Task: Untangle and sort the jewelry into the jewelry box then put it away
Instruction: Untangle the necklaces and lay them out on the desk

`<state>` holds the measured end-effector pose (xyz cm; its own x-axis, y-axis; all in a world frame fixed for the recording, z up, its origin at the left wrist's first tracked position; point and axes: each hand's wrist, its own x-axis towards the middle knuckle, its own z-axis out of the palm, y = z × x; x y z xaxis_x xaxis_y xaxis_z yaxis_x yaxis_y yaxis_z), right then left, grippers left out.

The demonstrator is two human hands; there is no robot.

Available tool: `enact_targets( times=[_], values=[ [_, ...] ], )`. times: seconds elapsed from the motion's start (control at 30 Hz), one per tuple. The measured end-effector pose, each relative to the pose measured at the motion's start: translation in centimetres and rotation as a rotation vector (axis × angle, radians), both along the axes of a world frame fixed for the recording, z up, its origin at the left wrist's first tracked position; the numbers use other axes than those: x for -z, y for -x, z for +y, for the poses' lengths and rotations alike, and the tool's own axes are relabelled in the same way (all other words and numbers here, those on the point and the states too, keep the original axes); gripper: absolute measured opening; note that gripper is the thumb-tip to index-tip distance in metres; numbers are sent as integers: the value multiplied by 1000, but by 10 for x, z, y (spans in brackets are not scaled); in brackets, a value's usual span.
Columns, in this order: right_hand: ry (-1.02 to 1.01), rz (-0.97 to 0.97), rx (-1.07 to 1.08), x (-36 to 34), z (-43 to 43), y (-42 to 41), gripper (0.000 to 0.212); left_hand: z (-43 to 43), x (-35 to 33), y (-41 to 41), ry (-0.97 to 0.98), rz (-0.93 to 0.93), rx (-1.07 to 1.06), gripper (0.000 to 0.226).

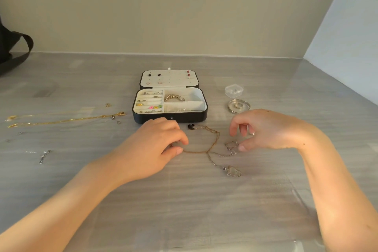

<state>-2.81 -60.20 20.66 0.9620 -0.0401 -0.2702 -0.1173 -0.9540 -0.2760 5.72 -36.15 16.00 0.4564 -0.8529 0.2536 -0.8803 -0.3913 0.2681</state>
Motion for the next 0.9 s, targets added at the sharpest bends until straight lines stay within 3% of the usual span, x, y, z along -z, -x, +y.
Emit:
enact_targets(
  times=[0.2, 0.5, 0.73, 0.9],
  values=[
    [-62, -27, 19, 8, -3, -8, 16, 2, -1, 0, -8, 109, -49, 5],
    [3, -76, 23, 11, 3, -4, 22, 7, 5, 7, 5, 148, -150, 3],
    [-500, -373, 47, -8, 25, -3, 19, 9, 3, 5, 21, 205, -151, 11],
    [-507, -456, -32, -20, 59, -23, 15, 10, 3, 5, 14, 193, -130, 9]
  ],
)
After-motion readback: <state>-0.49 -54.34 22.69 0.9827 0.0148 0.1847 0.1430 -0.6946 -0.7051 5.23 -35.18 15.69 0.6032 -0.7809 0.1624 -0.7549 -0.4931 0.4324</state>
